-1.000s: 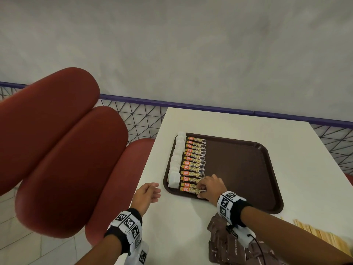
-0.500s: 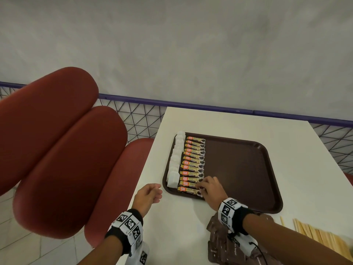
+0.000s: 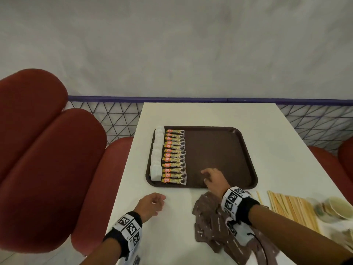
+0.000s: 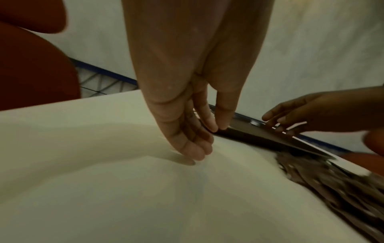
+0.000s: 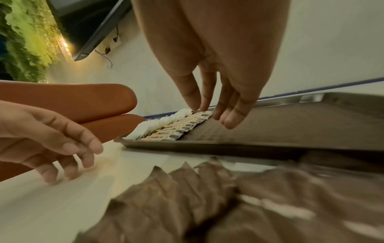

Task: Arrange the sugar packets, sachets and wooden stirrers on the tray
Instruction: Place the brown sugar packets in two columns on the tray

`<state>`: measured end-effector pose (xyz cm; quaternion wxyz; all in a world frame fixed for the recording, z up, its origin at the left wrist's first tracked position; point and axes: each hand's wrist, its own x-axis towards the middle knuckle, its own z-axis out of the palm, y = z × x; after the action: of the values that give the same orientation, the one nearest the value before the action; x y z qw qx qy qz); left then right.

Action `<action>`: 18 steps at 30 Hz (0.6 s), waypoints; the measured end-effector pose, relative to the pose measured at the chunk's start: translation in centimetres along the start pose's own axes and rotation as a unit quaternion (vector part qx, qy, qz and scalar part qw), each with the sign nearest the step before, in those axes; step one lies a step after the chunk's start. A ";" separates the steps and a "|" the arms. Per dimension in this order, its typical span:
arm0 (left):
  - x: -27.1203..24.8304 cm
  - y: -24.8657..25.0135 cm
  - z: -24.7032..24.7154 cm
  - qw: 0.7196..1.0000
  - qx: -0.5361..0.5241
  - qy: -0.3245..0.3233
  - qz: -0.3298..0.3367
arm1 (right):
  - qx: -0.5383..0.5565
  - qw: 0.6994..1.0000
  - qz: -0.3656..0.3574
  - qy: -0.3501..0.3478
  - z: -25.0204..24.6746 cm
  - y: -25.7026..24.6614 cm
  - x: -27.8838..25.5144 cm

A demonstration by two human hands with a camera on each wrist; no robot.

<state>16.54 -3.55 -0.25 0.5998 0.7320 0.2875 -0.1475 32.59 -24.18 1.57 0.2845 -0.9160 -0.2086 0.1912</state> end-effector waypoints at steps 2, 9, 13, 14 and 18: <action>0.0 0.5 1.3 0.999 0.034 -0.030 0.006 | -0.029 0.999 0.022 0.002 -1.0 1.5 -1.6; 0.1 2.5 6.3 0.975 0.199 -0.092 0.039 | -0.137 0.982 0.116 -0.052 -3.4 4.2 -6.4; 0.2 3.1 8.5 0.940 0.311 -0.123 0.062 | -0.170 0.966 0.174 -0.091 -4.1 4.5 -8.4; 0.2 3.2 9.0 0.932 0.332 -0.125 0.070 | -0.172 0.964 0.182 -0.090 -4.0 4.8 -8.8; 0.0 4.1 10.6 0.917 0.372 -0.124 0.073 | -0.163 0.963 0.190 -0.094 -3.1 5.8 -9.3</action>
<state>20.33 -14.23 0.47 0.3244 0.8971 0.0813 -0.2888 27.87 -34.47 2.63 0.0684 -0.9507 -0.0847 0.2905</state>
